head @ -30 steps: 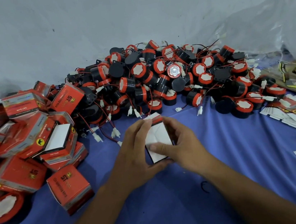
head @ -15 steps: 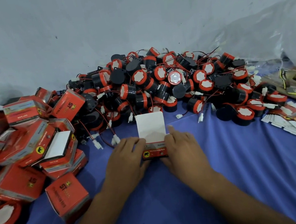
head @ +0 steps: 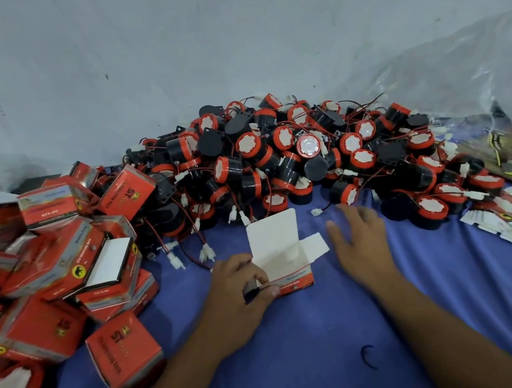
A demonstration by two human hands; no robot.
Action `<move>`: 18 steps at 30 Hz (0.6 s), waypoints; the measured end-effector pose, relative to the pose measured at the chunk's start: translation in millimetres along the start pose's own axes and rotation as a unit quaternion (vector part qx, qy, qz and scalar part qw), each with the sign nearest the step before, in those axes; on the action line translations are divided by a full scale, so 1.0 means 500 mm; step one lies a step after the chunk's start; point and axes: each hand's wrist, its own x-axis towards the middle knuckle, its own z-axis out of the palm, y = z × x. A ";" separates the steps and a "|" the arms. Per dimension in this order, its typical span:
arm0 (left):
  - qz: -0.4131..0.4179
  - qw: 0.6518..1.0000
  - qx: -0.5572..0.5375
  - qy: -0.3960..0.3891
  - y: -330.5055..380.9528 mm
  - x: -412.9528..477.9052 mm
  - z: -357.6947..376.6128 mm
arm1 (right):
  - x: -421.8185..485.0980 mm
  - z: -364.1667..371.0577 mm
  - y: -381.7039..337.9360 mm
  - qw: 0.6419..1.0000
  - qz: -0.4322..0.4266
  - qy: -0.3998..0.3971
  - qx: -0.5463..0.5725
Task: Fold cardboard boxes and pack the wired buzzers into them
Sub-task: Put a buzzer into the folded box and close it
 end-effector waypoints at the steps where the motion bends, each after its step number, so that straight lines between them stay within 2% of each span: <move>1: 0.002 1.000 0.004 -0.001 0.001 0.001 0.001 | 0.026 0.003 0.019 0.998 0.045 -0.019 -0.028; 4: 0.006 1.000 0.003 -0.013 0.002 0.002 0.000 | 0.095 0.010 0.046 0.989 0.110 -0.094 -0.037; 6: 0.003 1.000 0.001 -0.019 -0.001 0.003 0.000 | 0.125 0.009 0.044 0.983 0.144 -0.095 0.058; 8: -0.005 1.000 -0.008 -0.023 -0.001 0.000 0.000 | 0.128 0.012 0.042 0.979 0.167 -0.038 0.114; 11: -0.014 1.000 -0.021 -0.016 -0.005 0.001 0.003 | 0.100 0.021 0.031 0.984 0.138 0.053 0.103; 12: -0.018 0.999 -0.024 -0.016 -0.006 0.002 0.004 | 0.091 0.017 0.016 0.981 0.127 0.071 0.131; 16: -0.031 0.999 -0.025 -0.016 -0.010 0.005 0.008 | 0.088 -0.058 -0.098 0.923 0.073 0.123 0.356; 18: -0.032 0.999 -0.026 -0.015 -0.009 0.006 0.007 | 0.091 -0.108 -0.155 0.889 0.066 0.099 0.443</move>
